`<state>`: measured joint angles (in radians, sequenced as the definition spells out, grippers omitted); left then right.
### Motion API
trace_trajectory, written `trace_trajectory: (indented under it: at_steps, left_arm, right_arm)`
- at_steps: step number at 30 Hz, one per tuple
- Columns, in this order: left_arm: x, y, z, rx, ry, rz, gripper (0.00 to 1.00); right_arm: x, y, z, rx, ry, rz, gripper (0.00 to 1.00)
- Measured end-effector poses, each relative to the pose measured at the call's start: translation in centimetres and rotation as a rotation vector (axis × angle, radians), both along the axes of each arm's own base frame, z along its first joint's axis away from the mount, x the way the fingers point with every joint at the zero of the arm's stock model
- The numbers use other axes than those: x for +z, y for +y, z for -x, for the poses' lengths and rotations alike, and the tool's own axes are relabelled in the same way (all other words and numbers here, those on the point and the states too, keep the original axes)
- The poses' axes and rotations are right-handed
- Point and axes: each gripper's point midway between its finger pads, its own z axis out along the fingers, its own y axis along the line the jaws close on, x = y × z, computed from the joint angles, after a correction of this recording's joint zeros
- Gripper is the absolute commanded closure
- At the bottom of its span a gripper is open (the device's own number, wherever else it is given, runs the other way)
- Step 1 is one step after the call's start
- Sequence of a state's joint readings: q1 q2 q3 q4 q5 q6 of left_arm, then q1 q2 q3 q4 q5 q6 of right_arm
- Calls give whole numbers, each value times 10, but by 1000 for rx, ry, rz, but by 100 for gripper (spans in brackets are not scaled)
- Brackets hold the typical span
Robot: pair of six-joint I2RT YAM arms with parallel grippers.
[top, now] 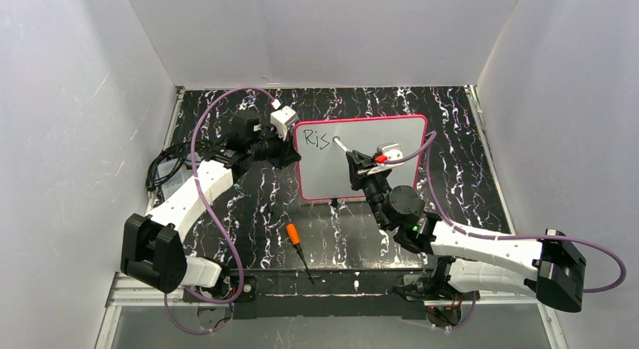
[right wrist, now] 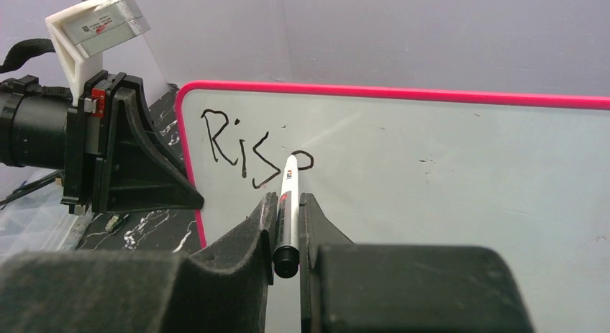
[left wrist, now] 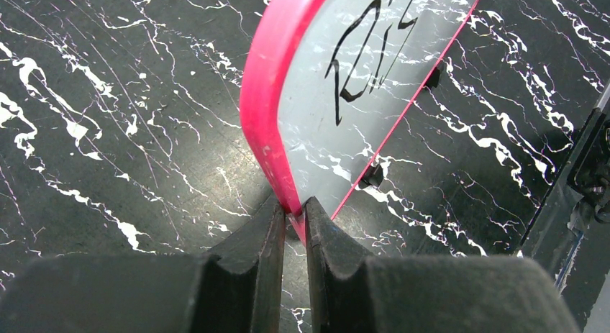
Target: Write a sentence on the whiteboard
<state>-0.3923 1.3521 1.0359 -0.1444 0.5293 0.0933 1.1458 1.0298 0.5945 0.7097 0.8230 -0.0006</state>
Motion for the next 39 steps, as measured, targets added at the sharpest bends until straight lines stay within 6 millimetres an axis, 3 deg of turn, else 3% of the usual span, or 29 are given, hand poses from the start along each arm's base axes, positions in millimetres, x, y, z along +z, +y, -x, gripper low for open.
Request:
trace_trajectory:
  at_steps: [23, 30, 39]
  left_arm:
    - [0, 0, 0, 0, 0, 0, 100]
    - [0, 0, 0, -2, 1, 2, 100]
    - [0, 0, 1, -1, 6, 4, 100]
  right_arm:
    - [-24, -2, 5, 17, 87, 4, 99]
    - [-19, -7, 6, 11, 75, 10, 99]
    - [6, -26, 13, 3, 32, -25, 99]
